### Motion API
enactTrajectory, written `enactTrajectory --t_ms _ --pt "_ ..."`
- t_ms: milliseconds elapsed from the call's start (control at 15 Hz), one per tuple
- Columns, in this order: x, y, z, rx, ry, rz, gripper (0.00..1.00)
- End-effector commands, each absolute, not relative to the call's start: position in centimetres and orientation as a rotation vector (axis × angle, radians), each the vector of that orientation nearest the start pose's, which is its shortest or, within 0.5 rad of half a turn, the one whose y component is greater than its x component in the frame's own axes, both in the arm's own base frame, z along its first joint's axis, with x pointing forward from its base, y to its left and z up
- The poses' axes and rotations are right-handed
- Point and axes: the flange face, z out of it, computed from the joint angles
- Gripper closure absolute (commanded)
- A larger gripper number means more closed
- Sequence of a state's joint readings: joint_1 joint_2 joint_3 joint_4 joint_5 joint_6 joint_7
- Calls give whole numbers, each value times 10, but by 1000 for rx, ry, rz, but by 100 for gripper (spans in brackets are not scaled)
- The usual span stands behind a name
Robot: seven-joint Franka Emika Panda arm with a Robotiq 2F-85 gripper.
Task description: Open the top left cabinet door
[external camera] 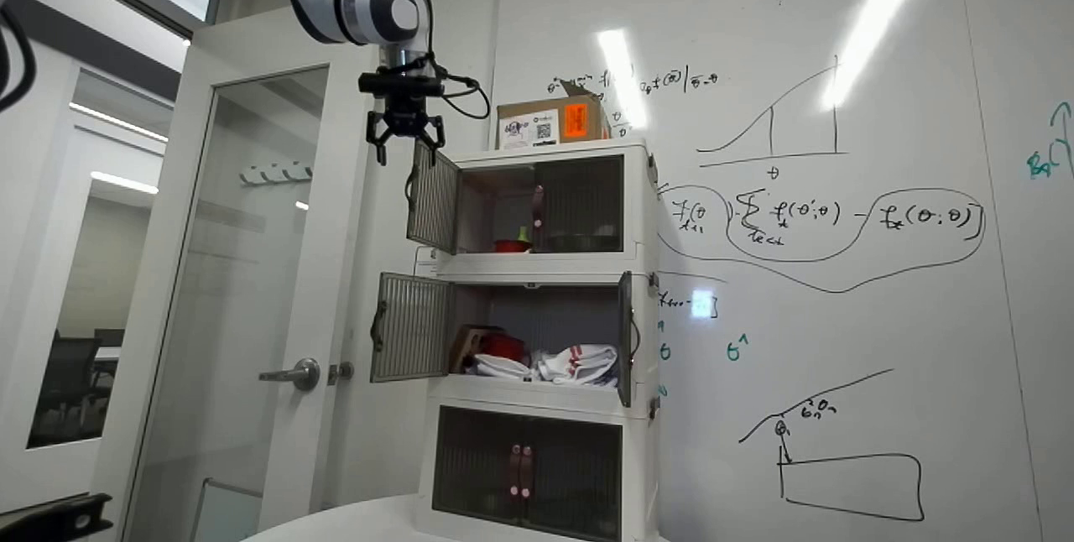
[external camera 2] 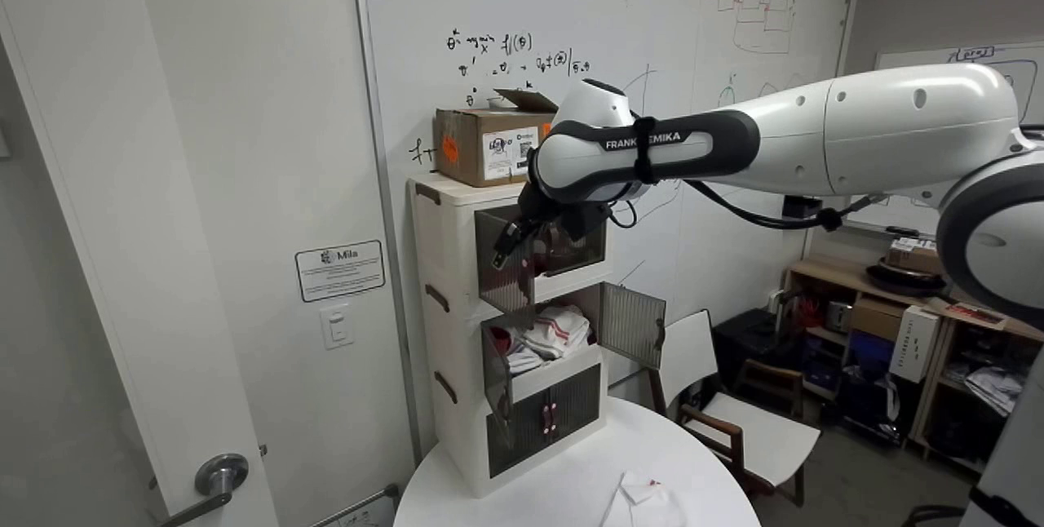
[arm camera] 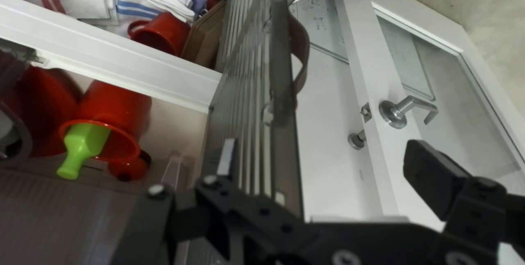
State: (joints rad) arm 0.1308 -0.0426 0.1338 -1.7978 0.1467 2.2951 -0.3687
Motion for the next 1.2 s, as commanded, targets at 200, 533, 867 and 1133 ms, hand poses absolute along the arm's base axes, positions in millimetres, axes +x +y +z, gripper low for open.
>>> enactTrajectory --t_ms 200,533,867,1133 --pt "548 181 611 -2771 -772 -891 0" --pt "547 174 637 -2763 -670 -918 0" --pt "543 147 701 -2769 -591 -917 0" --pt "539 100 747 -2833 -521 -951 0"
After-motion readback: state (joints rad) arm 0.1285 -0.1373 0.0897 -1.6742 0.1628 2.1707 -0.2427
